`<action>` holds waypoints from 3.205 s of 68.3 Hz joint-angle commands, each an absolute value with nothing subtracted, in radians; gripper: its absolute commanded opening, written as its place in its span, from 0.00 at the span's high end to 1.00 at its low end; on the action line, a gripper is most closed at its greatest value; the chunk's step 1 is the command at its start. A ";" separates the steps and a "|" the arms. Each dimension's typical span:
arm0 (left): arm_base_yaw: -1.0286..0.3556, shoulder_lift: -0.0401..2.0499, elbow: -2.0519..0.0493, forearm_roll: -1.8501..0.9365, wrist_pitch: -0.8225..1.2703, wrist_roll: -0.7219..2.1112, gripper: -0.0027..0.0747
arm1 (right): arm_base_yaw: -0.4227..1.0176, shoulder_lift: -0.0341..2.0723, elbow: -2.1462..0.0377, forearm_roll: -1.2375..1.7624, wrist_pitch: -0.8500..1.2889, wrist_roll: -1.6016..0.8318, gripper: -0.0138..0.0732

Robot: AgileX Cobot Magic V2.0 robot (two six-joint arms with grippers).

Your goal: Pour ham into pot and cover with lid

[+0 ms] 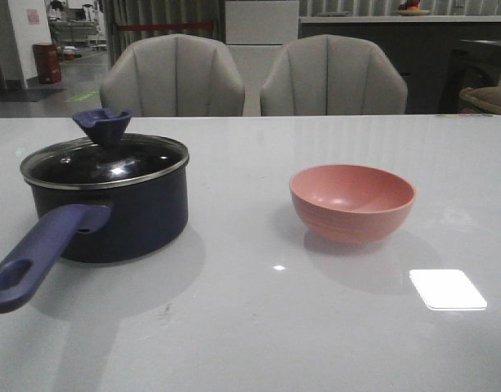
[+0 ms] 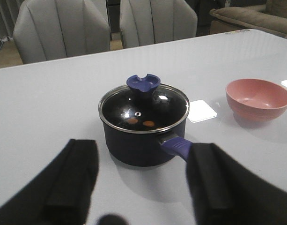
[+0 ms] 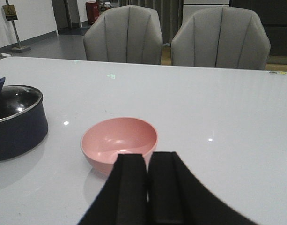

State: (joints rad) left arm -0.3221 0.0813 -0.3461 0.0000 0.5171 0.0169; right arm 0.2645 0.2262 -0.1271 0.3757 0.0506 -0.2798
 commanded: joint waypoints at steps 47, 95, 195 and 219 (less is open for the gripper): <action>-0.331 0.091 -0.362 -0.006 0.378 0.017 0.82 | 0.266 0.233 -0.158 0.373 -0.030 -0.291 0.67; -0.021 -0.024 0.025 -0.032 -0.037 0.017 0.82 | 0.266 0.233 -0.158 0.373 -0.029 -0.291 0.67; -0.021 -0.024 0.025 -0.032 -0.037 0.017 0.82 | 0.183 -0.026 0.021 0.074 -0.039 -0.046 0.67; -0.021 -0.024 0.025 -0.032 -0.037 0.017 0.82 | 0.183 -0.030 0.021 0.074 -0.049 -0.046 0.67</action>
State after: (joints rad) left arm -0.0223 -0.0049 0.0049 -0.0248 0.0399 0.0169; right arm 0.1881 -0.0099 0.0259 0.0841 0.0341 -0.0438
